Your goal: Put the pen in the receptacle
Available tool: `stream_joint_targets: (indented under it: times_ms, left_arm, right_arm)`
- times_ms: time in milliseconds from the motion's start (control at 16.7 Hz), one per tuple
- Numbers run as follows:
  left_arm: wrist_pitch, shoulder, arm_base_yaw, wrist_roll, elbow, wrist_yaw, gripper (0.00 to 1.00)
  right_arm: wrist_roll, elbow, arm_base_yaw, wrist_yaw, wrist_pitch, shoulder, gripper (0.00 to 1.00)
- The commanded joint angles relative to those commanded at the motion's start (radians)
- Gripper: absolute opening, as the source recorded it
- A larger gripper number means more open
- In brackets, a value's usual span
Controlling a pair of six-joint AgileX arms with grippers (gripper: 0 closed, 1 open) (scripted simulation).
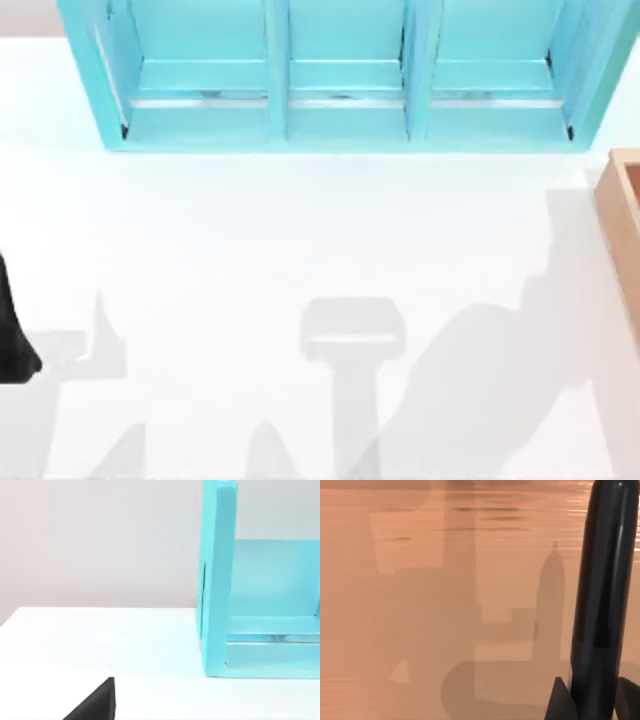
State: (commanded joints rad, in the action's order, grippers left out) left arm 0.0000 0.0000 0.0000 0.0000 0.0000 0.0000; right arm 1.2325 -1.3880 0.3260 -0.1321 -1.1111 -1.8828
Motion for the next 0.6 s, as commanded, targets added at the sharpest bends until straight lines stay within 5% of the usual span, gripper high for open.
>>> stream_joint_targets:
  times_ms: [240, 600]
  left_arm:
    - [0.000, 0.000, 0.000, 0.000, 0.000, 0.000, 1.00]
    - [0.000, 0.000, 0.000, 0.000, 0.000, 0.000, 1.00]
  right_arm:
    - [0.001, 0.004, -0.002, 0.000, 0.004, 0.001, 0.00]
    - [0.001, 0.004, -0.002, 0.000, 0.004, 0.001, 0.45]
